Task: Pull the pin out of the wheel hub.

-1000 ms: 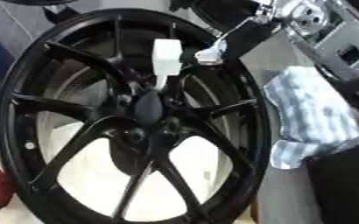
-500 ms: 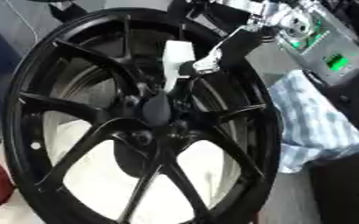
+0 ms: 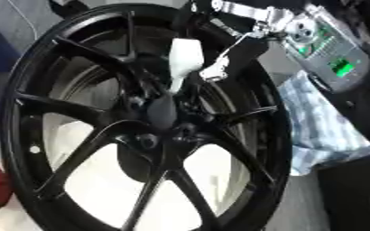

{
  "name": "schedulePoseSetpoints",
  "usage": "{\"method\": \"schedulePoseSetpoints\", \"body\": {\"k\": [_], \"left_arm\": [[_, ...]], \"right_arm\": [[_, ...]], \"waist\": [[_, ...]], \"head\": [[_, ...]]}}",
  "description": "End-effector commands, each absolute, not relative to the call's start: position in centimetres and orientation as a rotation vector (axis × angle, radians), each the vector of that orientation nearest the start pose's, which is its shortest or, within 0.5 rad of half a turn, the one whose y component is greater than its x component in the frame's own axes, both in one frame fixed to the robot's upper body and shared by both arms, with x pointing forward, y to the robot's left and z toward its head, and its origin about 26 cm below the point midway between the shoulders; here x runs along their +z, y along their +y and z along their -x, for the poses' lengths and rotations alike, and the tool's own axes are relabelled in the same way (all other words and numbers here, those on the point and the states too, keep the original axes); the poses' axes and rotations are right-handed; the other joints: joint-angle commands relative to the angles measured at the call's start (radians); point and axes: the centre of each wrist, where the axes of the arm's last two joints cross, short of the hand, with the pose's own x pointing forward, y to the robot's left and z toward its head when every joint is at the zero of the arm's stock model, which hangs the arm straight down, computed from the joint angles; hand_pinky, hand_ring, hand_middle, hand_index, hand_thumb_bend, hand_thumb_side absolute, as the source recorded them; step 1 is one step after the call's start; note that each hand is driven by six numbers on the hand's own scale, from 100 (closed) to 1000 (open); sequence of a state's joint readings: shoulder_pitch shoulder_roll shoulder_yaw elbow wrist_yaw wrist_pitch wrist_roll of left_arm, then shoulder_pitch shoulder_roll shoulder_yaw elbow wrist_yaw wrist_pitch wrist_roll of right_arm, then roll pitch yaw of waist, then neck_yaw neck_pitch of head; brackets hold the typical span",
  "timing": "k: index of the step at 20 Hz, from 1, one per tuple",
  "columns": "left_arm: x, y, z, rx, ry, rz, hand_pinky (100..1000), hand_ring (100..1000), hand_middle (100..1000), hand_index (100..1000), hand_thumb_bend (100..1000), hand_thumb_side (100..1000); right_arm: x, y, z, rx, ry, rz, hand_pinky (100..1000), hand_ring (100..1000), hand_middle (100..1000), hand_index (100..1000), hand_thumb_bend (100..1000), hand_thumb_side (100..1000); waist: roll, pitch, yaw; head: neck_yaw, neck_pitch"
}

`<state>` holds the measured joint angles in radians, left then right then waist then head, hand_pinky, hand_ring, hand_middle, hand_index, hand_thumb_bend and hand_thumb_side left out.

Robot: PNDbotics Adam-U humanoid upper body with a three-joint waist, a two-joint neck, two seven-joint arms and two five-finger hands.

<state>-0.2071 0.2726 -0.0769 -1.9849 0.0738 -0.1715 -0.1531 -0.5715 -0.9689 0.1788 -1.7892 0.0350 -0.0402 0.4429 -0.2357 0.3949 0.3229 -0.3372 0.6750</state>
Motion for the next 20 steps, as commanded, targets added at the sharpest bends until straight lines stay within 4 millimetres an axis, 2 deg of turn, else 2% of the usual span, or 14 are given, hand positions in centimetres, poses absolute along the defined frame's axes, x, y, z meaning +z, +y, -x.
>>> {"method": "schedulePoseSetpoints", "body": {"k": [1, 4, 14, 20], "left_arm": [[16.7, 23.9, -29.0, -0.524, -2.314, 0.124, 793, 919, 684, 813, 100, 744], [16.8, 23.9, -29.0, -0.527, -2.314, 0.127, 793, 919, 684, 813, 100, 743], [16.9, 23.9, -29.1, -0.536, -2.311, 0.135, 795, 919, 684, 813, 100, 744], [16.9, 23.9, -29.1, -0.535, -2.31, 0.137, 796, 919, 682, 812, 100, 745]], "right_arm": [[30.6, -32.3, -32.9, 1.458, -1.815, 0.526, 795, 787, 721, 713, 588, 314], [30.7, -32.0, -32.7, 1.452, -1.827, 0.509, 786, 768, 687, 682, 567, 311], [30.8, -31.1, -32.2, 1.443, -1.818, 0.416, 778, 745, 658, 648, 497, 329], [30.7, -30.9, -32.2, 1.442, -1.803, 0.396, 774, 733, 632, 624, 458, 310]], "waist": [[0.01, -0.016, -0.003], [0.01, -0.017, -0.005], [0.01, -0.017, -0.009], [0.01, -0.014, -0.009]], "head": [[-0.001, -0.011], [0.001, -0.009], [0.006, -0.006], [0.009, -0.005]]}}
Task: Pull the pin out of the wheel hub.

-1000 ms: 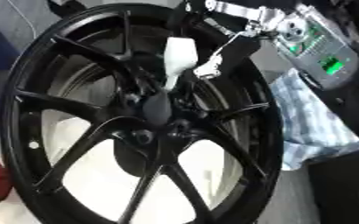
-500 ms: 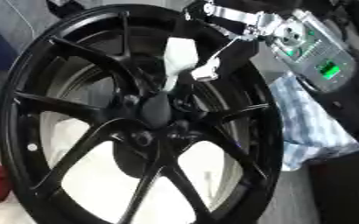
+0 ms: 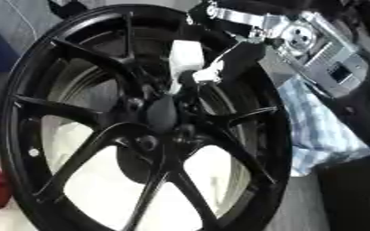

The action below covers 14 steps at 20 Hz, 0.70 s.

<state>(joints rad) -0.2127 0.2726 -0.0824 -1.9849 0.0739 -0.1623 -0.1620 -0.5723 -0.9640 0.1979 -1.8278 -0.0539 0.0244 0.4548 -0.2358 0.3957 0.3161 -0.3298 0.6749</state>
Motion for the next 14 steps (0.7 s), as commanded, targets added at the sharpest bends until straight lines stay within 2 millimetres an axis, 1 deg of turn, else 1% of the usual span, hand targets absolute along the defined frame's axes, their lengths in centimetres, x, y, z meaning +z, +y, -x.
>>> {"method": "schedulePoseSetpoints", "body": {"k": [1, 5, 11, 14], "left_arm": [[16.89, 23.87, -29.07, -0.535, -2.309, 0.136, 796, 920, 682, 812, 100, 745], [16.9, 23.84, -29.08, -0.534, -2.309, 0.137, 796, 920, 681, 809, 100, 746], [16.88, 23.77, -29.08, -0.539, -2.302, 0.137, 797, 921, 680, 807, 100, 748], [16.87, 23.77, -29.08, -0.539, -2.301, 0.137, 797, 921, 679, 805, 100, 748]], "right_arm": [[30.73, -30.9, -32.24, 1.442, -1.801, 0.392, 774, 730, 625, 618, 442, 304], [30.73, -30.82, -32.28, 1.434, -1.795, 0.371, 764, 704, 579, 585, 355, 271], [30.78, -30.69, -32.25, 1.414, -1.799, 0.352, 749, 669, 508, 545, 298, 222], [30.75, -30.66, -32.23, 1.413, -1.798, 0.352, 745, 655, 480, 532, 275, 183]], "waist": [[0.01, -0.015, -0.002], [0.01, -0.014, -0.002], [0.01, -0.013, -0.002], [0.01, -0.013, -0.001]], "head": [[0.002, -0.005], [0.002, -0.005], [0.002, -0.004], [0.001, -0.004]]}}
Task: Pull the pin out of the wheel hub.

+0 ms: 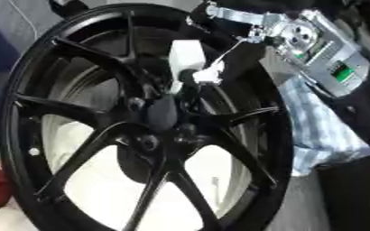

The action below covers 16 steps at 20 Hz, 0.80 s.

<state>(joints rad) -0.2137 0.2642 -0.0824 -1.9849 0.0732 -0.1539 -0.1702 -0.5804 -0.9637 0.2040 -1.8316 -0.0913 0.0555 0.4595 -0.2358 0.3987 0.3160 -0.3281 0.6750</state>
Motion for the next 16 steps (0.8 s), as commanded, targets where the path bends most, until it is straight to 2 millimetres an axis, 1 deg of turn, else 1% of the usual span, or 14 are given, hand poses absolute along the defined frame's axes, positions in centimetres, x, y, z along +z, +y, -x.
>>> {"method": "schedulePoseSetpoints", "body": {"k": [1, 2, 3, 6, 10, 16], "left_arm": [[16.9, 23.8, -29.1, -0.54, -2.3, 0.137, 797, 921, 679, 805, 100, 749], [16.9, 23.8, -29.1, -0.54, -2.299, 0.137, 797, 921, 678, 804, 100, 749], [16.9, 23.8, -29.1, -0.54, -2.298, 0.138, 798, 921, 678, 804, 100, 749], [16.8, 23.8, -29.1, -0.54, -2.296, 0.138, 798, 921, 677, 803, 100, 749], [16.8, 23.9, -29.0, -0.539, -2.292, 0.134, 798, 920, 676, 801, 100, 747], [16.7, 24.1, -29.0, -0.537, -2.292, 0.13, 799, 919, 675, 800, 100, 745]], "right_arm": [[30.7, -30.6, -32.2, 1.412, -1.799, 0.351, 743, 646, 464, 523, 264, 167], [30.7, -30.6, -32.2, 1.412, -1.799, 0.349, 742, 638, 449, 513, 262, 175], [30.8, -30.6, -32.2, 1.412, -1.8, 0.347, 740, 632, 437, 503, 255, 153], [31.0, -30.6, -32.0, 1.406, -1.812, 0.334, 734, 615, 405, 471, 253, 127], [32.0, -30.6, -31.4, 1.379, -1.853, 0.322, 729, 601, 382, 431, 252, 100], [33.6, -30.7, -30.1, 1.331, -1.92, 0.306, 725, 587, 362, 401, 254, 100]], "waist": [[0.01, -0.016, -0.001], [0.01, -0.016, -0.002], [0.01, -0.017, -0.002], [0.01, -0.019, -0.003], [0.01, -0.024, -0.005], [0.01, -0.03, -0.006]], "head": [[-0.001, -0.004], [-0.002, -0.003], [-0.002, -0.003], [-0.001, -0.002], [0.0, 0.003], [0.003, 0.004]]}}
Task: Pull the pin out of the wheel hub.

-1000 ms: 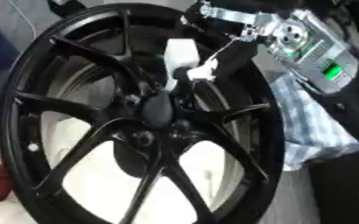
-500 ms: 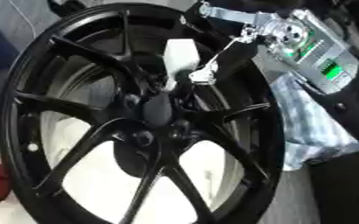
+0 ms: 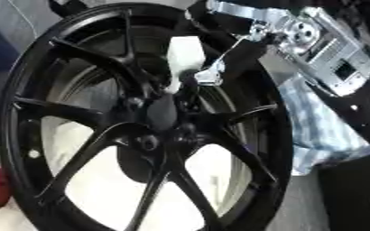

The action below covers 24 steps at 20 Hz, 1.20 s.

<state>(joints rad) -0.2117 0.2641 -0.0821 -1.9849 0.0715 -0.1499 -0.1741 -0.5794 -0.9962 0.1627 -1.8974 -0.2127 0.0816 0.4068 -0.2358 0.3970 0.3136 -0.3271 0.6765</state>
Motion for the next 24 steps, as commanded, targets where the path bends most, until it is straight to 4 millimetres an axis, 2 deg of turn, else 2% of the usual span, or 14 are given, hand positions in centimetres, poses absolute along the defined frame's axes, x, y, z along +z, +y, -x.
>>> {"method": "schedulePoseSetpoints", "body": {"k": [1, 8, 10, 13, 17, 20, 21, 22, 24], "left_arm": [[16.7, 24.1, -29.0, -0.538, -2.292, 0.13, 799, 919, 675, 800, 100, 745], [16.6, 24.4, -28.9, -0.536, -2.289, 0.125, 800, 918, 674, 799, 100, 742], [16.4, 24.6, -28.8, -0.524, -2.286, 0.116, 800, 918, 675, 799, 100, 741], [16.2, 24.9, -28.7, -0.5, -2.29, 0.094, 800, 918, 676, 800, 100, 739], [16.0, 25.3, -28.7, -0.465, -2.309, 0.057, 801, 918, 679, 800, 100, 730], [15.9, 25.5, -28.6, -0.44, -2.332, 0.039, 801, 918, 679, 799, 100, 722], [15.9, 25.5, -28.6, -0.431, -2.341, 0.037, 801, 917, 678, 799, 100, 719], [15.8, 25.6, -28.6, -0.423, -2.349, 0.037, 801, 917, 678, 799, 100, 716], [15.8, 25.6, -28.6, -0.403, -2.365, 0.033, 801, 915, 678, 799, 100, 712]], "right_arm": [[33.8, -30.7, -29.9, 1.325, -1.926, 0.3, 725, 585, 361, 399, 254, 100], [36.0, -31.2, -28.2, 1.232, -2.003, 0.221, 728, 571, 356, 383, 238, 100], [36.8, -32.1, -27.6, 1.169, -2.027, 0.204, 729, 571, 358, 383, 225, 100], [37.1, -34.4, -27.0, 1.008, -2.076, 0.228, 732, 574, 366, 388, 201, 100], [34.9, -38.2, -26.1, 0.736, -2.127, 0.329, 732, 576, 379, 397, 196, 100], [32.0, -40.3, -24.9, 0.541, -2.168, 0.441, 730, 576, 382, 398, 196, 100], [31.0, -41.0, -24.5, 0.478, -2.18, 0.481, 730, 576, 387, 398, 149, 100], [30.0, -41.6, -24.1, 0.427, -2.187, 0.519, 730, 576, 383, 398, 196, 100], [28.0, -42.7, -23.3, 0.346, -2.188, 0.585, 729, 576, 386, 400, 195, 100]], "waist": [[0.01, -0.03, -0.003], [0.012, -0.04, -0.009], [0.018, -0.043, -0.023], [0.031, -0.042, -0.054], [0.057, -0.031, -0.101], [0.086, -0.022, -0.129], [0.097, -0.02, -0.137], [0.107, -0.018, -0.144], [0.127, -0.015, -0.156]], "head": [[0.002, 0.002], [0.005, 0.003], [0.012, 0.008], [0.035, 0.009], [0.083, 0.0], [0.12, -0.011], [0.131, -0.014], [0.139, -0.017], [0.154, -0.022]]}}
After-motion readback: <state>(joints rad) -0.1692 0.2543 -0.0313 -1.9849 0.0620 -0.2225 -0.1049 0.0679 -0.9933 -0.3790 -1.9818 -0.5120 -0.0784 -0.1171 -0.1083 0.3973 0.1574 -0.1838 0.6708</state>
